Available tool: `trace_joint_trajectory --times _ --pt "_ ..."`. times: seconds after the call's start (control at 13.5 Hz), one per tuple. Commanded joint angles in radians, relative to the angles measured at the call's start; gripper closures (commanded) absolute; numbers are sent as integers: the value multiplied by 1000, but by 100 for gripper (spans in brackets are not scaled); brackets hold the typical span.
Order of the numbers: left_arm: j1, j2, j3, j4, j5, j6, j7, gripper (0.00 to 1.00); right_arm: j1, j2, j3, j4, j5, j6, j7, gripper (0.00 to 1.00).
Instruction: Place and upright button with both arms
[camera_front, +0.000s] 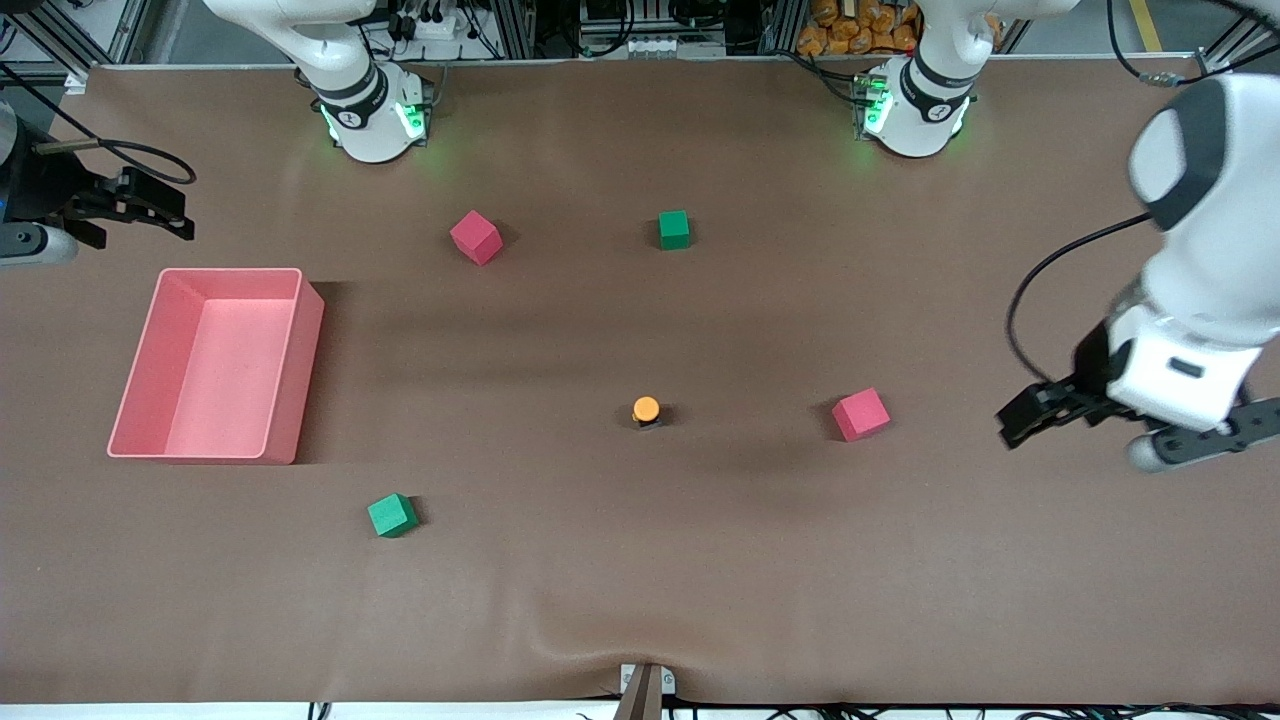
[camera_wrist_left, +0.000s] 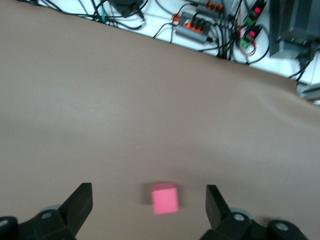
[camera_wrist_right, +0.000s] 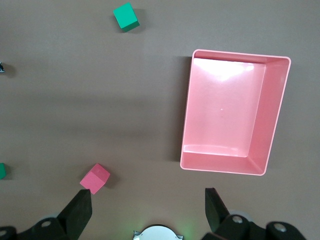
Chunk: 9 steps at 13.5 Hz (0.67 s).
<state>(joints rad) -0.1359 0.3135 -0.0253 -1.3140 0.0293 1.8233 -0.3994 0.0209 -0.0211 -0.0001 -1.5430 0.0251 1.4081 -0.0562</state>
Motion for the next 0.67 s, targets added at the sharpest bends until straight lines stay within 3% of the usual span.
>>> trace_joint_trajectory --times 0.0,0.22,0.44,0.59 --pt "82 -68 -30 -30 -28 -99 169 0 -28 -8 -3 0 -16 0 -4 0" --pt "99 -149 -22 -71 -51 -206 221 0 -52 -10 -3 1 -16 0 -31 0" --pt "105 -290 -22 -229 -57 -210 228 0 -48 -14 -3 4 -17 5 -33 0" --pt "117 -321 -22 -260 -61 -211 261 0 -48 -13 -3 9 -33 5 -31 0"
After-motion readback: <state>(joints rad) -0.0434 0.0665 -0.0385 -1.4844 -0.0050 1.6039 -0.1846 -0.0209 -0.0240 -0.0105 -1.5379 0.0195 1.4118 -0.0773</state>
